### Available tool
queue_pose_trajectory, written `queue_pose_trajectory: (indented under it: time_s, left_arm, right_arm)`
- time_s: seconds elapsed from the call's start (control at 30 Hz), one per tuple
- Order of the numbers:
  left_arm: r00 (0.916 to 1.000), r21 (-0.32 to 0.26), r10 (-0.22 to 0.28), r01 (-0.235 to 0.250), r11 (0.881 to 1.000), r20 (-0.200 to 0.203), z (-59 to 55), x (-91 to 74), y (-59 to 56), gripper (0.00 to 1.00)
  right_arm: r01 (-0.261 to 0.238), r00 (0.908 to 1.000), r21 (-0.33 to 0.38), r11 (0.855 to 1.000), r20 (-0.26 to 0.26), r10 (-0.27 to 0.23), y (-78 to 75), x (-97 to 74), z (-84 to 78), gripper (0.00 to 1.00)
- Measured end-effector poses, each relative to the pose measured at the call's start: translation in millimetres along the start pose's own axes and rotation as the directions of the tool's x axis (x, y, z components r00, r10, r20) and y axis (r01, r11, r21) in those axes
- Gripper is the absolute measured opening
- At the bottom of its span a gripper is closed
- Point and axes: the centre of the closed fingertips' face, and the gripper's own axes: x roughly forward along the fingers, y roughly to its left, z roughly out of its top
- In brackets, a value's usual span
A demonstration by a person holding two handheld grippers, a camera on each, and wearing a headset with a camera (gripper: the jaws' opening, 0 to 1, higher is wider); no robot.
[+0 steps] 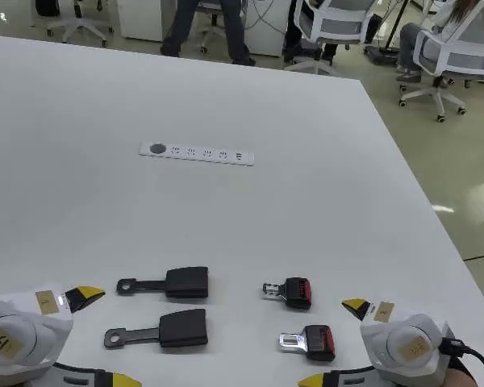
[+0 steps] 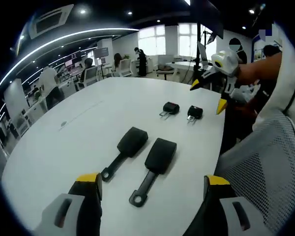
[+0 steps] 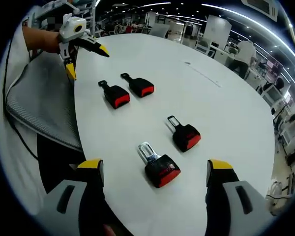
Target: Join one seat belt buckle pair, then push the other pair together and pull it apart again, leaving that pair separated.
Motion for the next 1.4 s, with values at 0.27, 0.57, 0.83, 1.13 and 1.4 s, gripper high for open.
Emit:
queue_pose_trajectory:
  time_s: [0.27, 0.57, 0.83, 1.13, 1.4]
  left_arm:
    - [0.9999, -0.009, 0.010, -0.010, 1.000, 0.008, 0.5, -4.3, 3.9, 0.84]
    - [0.9999, 0.011, -0.015, 0.015, 1.000, 0.001, 0.3, -1.1, -6.2, 0.82]
    - [0.9995, 0.040, -0.031, 0.031, 0.999, -0.001, 0.3, -2.0, -8.7, 0.81]
    - [0.9994, 0.029, -0.035, 0.035, 0.999, -0.007, 4.3, 0.0, -9.1, 0.82]
    - [0.9998, 0.031, -0.019, 0.019, 0.999, 0.003, 9.1, 1.9, -4.8, 0.79]
  right_arm:
    - [-0.007, 1.0000, -0.017, 1.000, -0.001, 0.007, 2.2, -0.6, 0.9, 0.84]
    - [-0.012, 0.9999, -0.029, 1.000, -0.008, 0.012, 5.6, -1.4, -1.5, 0.82]
    - [-0.007, 0.9999, -0.026, 1.000, -0.008, 0.007, 5.4, -1.3, -1.7, 0.82]
    - [0.001, 1.0000, -0.053, 0.999, -0.008, -0.001, 1.8, -5.0, 3.6, 0.84]
    - [0.008, 0.9998, -0.071, 0.997, -0.014, -0.009, -0.4, -9.4, 2.5, 0.82]
